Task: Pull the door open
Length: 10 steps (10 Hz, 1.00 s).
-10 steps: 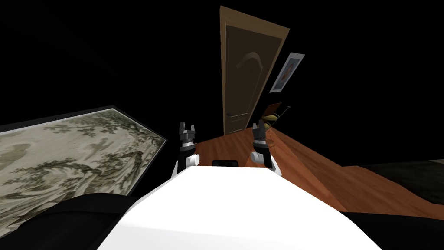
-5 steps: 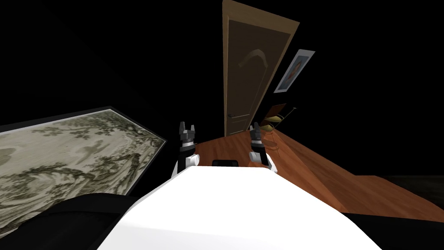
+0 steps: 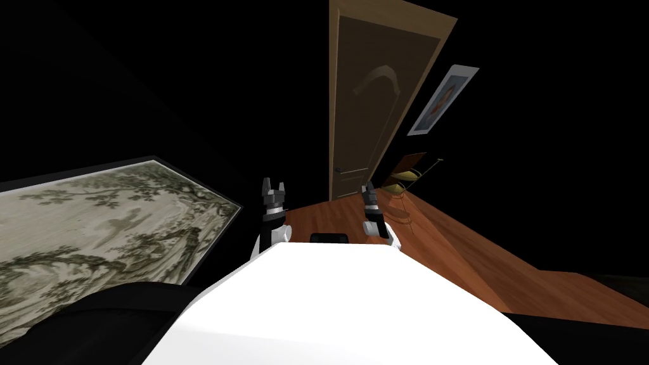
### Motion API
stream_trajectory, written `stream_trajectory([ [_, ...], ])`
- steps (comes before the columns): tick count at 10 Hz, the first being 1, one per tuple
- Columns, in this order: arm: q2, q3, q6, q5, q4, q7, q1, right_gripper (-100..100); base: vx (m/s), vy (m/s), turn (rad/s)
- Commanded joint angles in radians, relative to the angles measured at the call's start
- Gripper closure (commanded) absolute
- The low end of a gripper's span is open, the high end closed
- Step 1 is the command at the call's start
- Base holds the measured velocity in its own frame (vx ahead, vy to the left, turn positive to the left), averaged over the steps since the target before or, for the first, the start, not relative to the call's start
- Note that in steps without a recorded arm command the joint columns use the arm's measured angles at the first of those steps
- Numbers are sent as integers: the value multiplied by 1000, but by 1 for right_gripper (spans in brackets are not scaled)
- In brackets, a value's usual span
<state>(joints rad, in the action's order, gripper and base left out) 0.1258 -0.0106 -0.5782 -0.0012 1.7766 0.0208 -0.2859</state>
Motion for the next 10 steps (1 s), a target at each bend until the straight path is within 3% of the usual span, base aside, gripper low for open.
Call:
stream_trajectory([
  [1, 8, -1, -7, -1, -44, -10, 17, -100, 52, -6, 44],
  [3, 15, -4, -10, -1, -74, -17, 28, -100, 64, -14, 43],
  [10, 60, -20, -28, -2, -289, -70, 111, -100, 90, -16, 66],
])
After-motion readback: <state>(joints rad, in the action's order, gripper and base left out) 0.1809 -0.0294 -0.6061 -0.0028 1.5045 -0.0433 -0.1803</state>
